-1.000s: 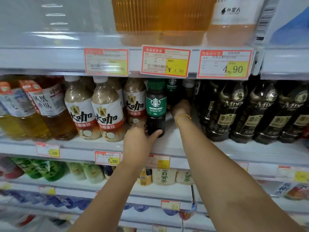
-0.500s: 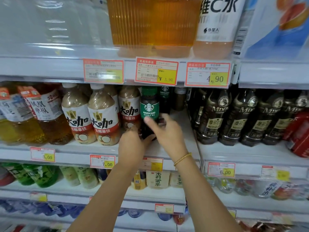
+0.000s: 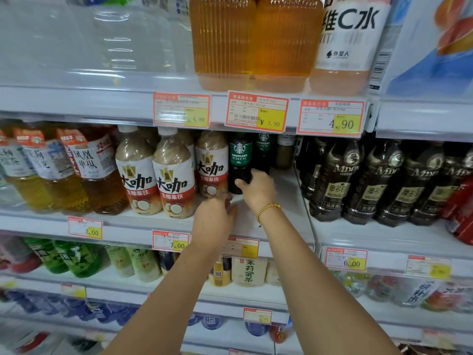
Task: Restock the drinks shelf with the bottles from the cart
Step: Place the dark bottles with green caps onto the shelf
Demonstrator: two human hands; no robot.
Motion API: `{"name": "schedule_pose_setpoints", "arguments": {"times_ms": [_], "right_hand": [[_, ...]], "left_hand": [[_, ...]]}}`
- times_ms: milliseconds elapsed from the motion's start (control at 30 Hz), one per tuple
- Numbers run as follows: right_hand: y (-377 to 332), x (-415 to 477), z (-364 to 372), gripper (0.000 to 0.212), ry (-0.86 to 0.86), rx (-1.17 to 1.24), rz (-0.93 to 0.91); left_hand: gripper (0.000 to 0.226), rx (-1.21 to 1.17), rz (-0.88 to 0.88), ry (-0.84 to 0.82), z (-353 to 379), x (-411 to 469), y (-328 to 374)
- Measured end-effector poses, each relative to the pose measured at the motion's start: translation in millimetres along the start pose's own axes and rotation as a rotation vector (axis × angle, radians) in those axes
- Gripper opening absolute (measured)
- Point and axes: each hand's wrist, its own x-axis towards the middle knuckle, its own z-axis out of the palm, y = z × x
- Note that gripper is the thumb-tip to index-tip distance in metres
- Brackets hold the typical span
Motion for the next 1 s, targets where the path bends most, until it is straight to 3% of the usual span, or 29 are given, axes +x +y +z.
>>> {"name": "schedule_pose_setpoints", "arguments": {"times_ms": [333,467,700,1000], "right_hand": [[1,4,1,0.061,-0.049,0.088,0.039],[2,10,1,0.058,-0.023,0.071,0.030],[7,10,4,0.051,0.004,-0.003,0.009],[13,17,11,0.044,-0.037,-0.037,-0.027]], "left_hand": [[0.027,0.053,0.077,0.000,-2,-5,-5],[0.031,0.068,0.062,-0.020,-2,-1,-6],[0.059,0.156,0.017,-0.227,0,19,-17],[0.058,0.221,-0.016,-0.112,7,15,-15]]}}
